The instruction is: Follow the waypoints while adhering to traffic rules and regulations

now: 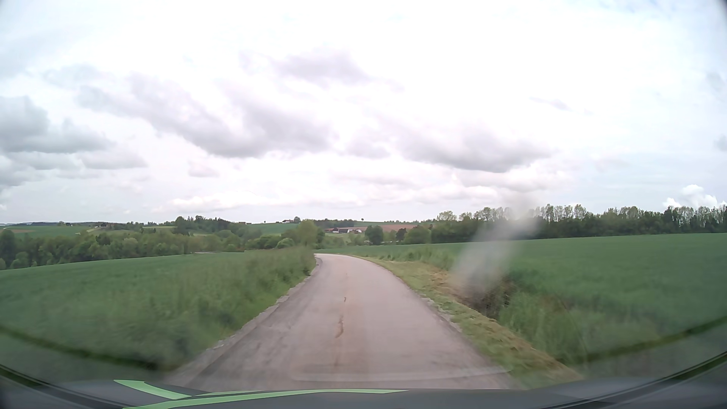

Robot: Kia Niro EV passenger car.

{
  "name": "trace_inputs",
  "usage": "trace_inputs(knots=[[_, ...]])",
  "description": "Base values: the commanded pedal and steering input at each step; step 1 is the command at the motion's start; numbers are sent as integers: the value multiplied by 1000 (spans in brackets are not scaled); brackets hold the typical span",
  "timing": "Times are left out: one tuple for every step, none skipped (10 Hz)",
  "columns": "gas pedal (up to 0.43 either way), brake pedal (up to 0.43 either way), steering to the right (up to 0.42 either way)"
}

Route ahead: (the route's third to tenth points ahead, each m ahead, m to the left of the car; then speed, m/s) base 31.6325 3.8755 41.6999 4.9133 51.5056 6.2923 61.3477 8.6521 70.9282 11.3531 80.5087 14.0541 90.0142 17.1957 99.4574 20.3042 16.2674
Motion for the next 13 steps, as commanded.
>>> trace_inputs(knots=[[59, 0, 0], [59, 0, 0], [59, 0, -4], [59, 0, -7], [59, 0, -7], [59, 0, -7], [59, 0, -7], [59, 0, -8], [59, 0, -11], [59, 0, -18], [59, 0, -20], [59, 0, -21], [59, 0, -22]])
